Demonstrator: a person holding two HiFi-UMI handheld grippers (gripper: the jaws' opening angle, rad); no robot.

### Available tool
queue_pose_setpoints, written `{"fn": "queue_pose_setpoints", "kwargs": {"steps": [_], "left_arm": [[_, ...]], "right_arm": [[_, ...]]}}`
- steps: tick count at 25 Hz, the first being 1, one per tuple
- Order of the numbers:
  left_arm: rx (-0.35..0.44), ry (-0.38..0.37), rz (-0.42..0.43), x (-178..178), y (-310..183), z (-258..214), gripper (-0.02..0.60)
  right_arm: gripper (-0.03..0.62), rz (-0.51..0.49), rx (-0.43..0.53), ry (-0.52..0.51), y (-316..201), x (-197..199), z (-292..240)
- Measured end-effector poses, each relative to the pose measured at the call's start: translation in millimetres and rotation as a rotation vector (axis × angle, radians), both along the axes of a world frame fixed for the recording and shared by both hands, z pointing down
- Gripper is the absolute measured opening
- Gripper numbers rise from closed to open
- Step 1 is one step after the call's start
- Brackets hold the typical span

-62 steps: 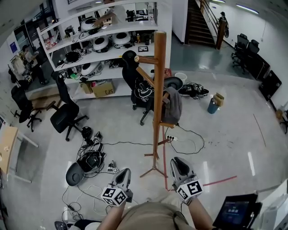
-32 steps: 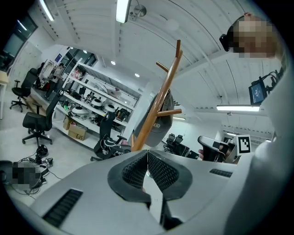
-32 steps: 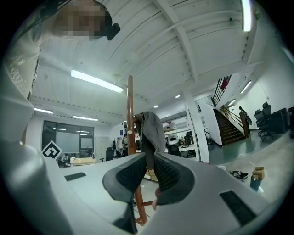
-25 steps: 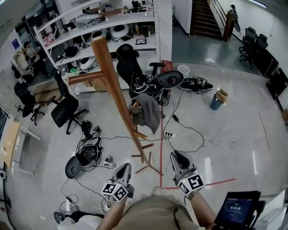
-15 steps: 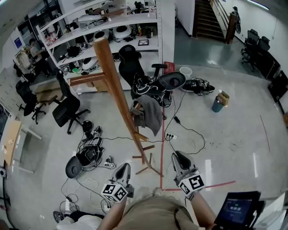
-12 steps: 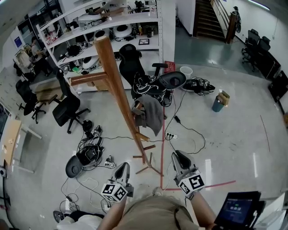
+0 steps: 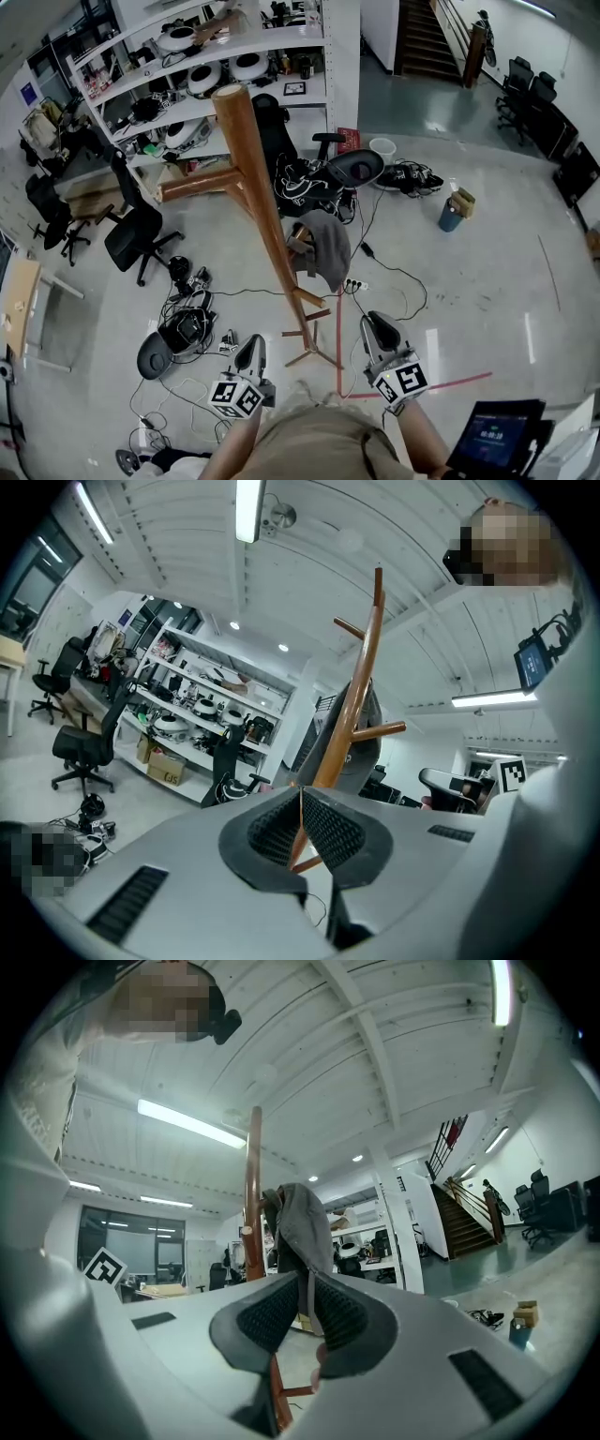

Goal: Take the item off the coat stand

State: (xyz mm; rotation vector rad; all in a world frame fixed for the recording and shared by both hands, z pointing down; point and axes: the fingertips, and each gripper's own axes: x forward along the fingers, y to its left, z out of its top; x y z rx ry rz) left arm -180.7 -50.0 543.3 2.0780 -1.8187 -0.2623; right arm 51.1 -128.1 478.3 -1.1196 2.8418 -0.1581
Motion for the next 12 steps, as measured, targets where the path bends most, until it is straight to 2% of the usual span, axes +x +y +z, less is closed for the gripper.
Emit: {"fn": "queue_pose_setpoints", "kwargs": {"steps": [12], "left_arm": [[0.024,0.017,0.079,-22,-33,-6,0.018]], "right_arm": [[0.038,0.05,0.027,-0.002,-19,-25,-11]]}}
